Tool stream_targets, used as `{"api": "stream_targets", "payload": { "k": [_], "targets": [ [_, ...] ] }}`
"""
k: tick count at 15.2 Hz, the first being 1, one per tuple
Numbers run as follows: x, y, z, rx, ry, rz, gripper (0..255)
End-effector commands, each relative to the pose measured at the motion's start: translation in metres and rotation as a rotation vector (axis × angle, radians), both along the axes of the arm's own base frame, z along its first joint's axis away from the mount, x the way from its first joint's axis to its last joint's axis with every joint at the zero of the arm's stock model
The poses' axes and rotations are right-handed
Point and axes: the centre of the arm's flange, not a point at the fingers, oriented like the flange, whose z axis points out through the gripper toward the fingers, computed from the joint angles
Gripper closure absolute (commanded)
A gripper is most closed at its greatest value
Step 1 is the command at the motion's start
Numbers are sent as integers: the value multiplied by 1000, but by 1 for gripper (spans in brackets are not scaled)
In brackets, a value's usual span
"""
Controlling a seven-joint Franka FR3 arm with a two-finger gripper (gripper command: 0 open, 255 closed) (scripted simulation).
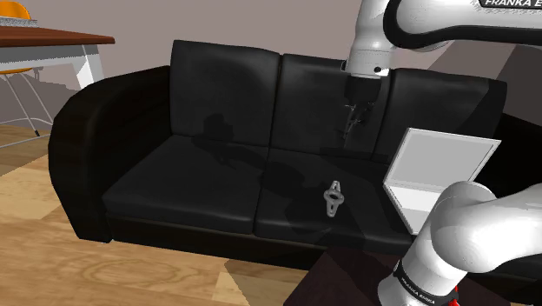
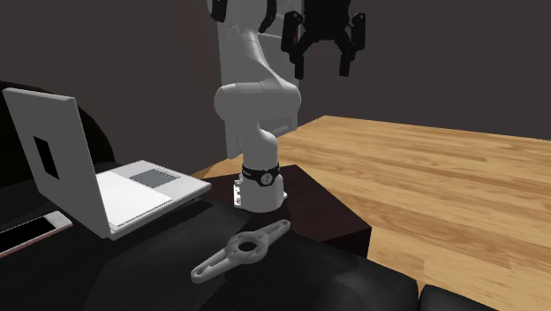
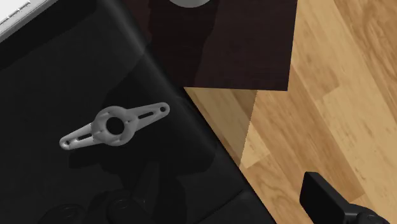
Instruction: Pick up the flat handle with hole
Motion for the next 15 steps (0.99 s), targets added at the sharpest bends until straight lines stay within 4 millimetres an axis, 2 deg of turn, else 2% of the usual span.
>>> {"api": "stream_targets", "payload": {
  "k": [1,8,15],
  "targets": [
    [0,0,0,0,0,0,0],
    [31,-47,-71,-18,-13,-245,0],
    [50,-102,-140,-36,-26,-491,0]
  ]
}}
